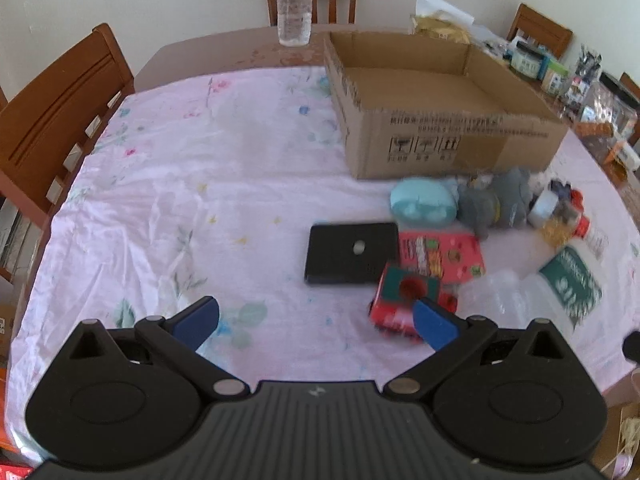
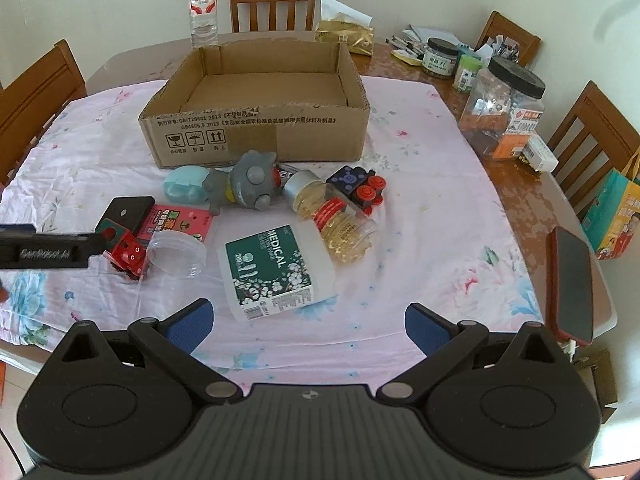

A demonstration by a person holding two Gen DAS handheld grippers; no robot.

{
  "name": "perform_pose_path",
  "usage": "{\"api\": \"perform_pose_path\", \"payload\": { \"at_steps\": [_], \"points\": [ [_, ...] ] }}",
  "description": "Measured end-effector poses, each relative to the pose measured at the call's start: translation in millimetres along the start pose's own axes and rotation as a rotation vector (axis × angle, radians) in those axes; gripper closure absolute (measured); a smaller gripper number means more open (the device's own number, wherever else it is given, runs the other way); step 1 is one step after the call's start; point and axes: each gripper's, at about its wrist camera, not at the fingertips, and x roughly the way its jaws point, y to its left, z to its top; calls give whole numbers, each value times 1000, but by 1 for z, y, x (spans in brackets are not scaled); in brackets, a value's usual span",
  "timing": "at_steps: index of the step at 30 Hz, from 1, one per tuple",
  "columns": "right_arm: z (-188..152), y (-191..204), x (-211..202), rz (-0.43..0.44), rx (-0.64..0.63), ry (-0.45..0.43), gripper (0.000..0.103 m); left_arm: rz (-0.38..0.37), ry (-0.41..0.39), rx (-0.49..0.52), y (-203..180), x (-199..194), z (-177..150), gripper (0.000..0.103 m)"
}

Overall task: Organize rigid objects
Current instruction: 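Move the left tool toward the red toy train while the right tool approaches the white MEDICAL bottle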

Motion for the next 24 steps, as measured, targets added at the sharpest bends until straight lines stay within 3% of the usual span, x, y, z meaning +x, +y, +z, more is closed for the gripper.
{"api": "perform_pose_path", "payload": {
  "at_steps": [6,13,18,24],
  "points": [
    [-3,3,5,7,-7,7,0,19,38,23,8,-6,-24,1],
    [-2,1,0,8,-5,-14,0,-6,-59,18,6,-11,7,1],
    [-4,-1,-5,-2,5,-21,0,7,-46,72,-4,7,15,0],
    [-3,-4,-3,-14,15,-16,0,-43,-19,55,7,5,4,0]
  ]
}}
